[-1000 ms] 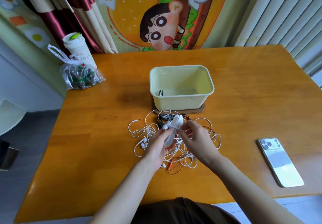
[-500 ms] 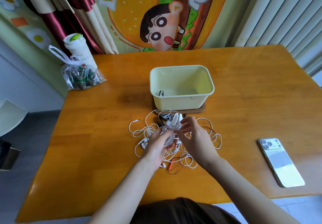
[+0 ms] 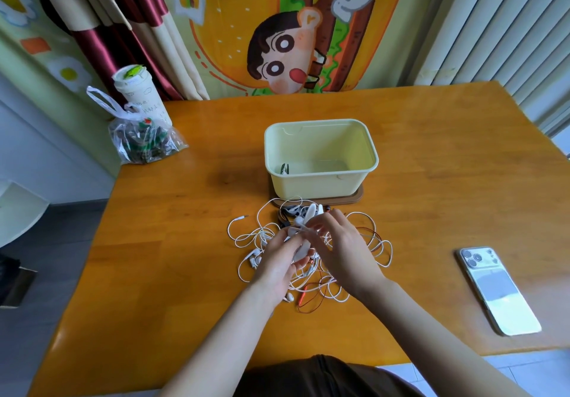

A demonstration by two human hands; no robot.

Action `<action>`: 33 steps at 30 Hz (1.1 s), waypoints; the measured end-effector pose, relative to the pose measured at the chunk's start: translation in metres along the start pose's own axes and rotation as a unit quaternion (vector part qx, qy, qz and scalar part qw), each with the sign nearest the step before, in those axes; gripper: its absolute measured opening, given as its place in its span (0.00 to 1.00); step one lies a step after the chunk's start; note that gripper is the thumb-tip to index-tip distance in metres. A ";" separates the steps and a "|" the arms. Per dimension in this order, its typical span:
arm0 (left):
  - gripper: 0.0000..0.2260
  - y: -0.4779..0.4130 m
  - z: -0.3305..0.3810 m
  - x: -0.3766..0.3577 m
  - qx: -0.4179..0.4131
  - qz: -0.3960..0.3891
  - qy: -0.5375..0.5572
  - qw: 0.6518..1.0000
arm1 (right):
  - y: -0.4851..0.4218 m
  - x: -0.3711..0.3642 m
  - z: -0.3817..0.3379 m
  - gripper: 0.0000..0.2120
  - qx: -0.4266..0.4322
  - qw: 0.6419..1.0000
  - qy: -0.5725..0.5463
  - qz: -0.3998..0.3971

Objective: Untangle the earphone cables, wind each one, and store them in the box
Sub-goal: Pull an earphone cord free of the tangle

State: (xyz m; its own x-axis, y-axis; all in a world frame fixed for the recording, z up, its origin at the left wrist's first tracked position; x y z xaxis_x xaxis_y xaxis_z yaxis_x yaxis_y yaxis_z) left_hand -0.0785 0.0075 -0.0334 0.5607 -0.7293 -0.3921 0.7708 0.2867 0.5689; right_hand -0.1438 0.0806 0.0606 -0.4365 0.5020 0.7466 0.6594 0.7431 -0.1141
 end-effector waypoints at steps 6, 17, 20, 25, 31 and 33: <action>0.12 0.001 0.002 -0.003 -0.004 -0.007 0.006 1.000 | -0.005 0.009 0.012 0.03 -0.036 0.998 -0.043 0.027; 0.10 -0.001 0.000 0.000 0.002 -0.005 0.003 1.000 | -0.006 0.008 0.014 0.04 -0.062 0.993 -0.099 0.018; 0.12 -0.002 -0.002 0.005 0.014 0.020 0.015 1.000 | -0.006 0.001 0.012 0.02 -0.048 0.995 -0.093 -0.005; 0.12 -0.003 -0.008 0.010 0.032 0.036 0.036 0.998 | -0.006 -0.003 0.017 0.02 -0.059 0.992 -0.115 -0.002; 0.16 -0.005 -0.008 0.010 0.038 0.022 0.058 0.997 | -0.004 -0.005 0.022 0.05 -0.105 0.982 -0.155 -0.003; 0.16 -0.007 -0.008 0.009 0.037 0.014 0.068 0.997 | -0.004 -0.008 0.022 0.07 -0.106 0.983 -0.147 -0.018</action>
State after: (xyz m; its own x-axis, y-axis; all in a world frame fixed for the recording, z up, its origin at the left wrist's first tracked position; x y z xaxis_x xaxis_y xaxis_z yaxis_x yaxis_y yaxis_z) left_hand -0.0760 0.0039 -0.0464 0.6214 -0.6295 -0.4666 0.7324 0.2550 0.6313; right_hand -0.1563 0.0829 0.0408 -0.5995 0.6066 0.5222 0.7398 0.6690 0.0721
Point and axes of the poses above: each hand's wrist, its own y-axis away from the middle knuckle, its own x-axis out of the back of the hand, z = x × y, the point moved 10 cm from there along -y, towards the middle knuckle, and after that the axes turned 6 degrees about -z, right-handed, at the moved point
